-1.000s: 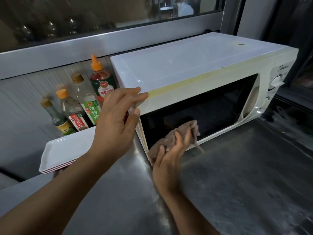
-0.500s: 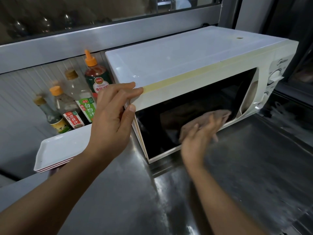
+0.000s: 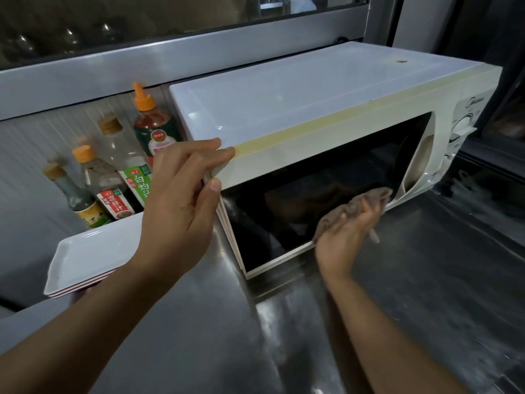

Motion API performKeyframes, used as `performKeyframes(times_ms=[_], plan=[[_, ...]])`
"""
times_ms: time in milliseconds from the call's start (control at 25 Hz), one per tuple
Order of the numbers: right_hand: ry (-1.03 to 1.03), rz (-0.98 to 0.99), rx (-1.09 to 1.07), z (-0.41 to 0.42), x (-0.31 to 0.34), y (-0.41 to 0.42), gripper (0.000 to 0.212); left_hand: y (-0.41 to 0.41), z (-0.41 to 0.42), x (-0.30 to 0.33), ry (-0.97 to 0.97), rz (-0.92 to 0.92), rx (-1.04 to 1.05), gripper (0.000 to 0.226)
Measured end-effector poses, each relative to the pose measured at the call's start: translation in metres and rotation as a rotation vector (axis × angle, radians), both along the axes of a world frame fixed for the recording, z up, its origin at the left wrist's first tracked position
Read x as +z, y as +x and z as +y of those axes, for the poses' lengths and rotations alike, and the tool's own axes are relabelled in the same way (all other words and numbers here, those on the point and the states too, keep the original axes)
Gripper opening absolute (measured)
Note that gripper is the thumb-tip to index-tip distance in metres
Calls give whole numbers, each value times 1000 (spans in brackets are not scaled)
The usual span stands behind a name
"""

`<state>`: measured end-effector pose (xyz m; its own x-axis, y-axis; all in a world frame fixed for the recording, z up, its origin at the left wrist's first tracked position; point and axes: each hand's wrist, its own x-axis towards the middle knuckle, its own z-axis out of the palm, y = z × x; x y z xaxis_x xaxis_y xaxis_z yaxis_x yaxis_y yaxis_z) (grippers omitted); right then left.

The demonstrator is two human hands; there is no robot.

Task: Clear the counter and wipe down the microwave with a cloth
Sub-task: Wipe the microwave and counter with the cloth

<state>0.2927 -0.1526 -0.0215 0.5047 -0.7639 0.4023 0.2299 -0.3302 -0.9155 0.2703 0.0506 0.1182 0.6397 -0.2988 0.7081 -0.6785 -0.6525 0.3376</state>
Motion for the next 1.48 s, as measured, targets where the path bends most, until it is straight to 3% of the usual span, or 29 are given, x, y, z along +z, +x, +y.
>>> performKeyframes(times_ms=[200,360,520,680,920,1120,1320,1480], plan=[[-13,73,-30,-60,1,13,41,1,-2,-3,15,-47,26,34],[100,134,-54,-37,2,7,44,0,-5,-5,-13,-45,44,33],[-57,109,18,10,-17,-16,42,-2,-6,-6,-37,-39,66,34],[66,145,-57,-35,-16,1,30,2,-5,-8,-30,-74,42,34],[-96,229,-126,-73,-25,5,34,8,-3,-12,-24,-133,5,33],[-259,283,-41,-33,-35,-22,27,6,-6,-13,-68,-130,5,33],[-204,184,-6,-36,-37,-16,27,4,-6,-13,-63,-125,27,33],[-181,262,-40,-85,-29,1,25,6,-6,-13,-55,-137,14,32]])
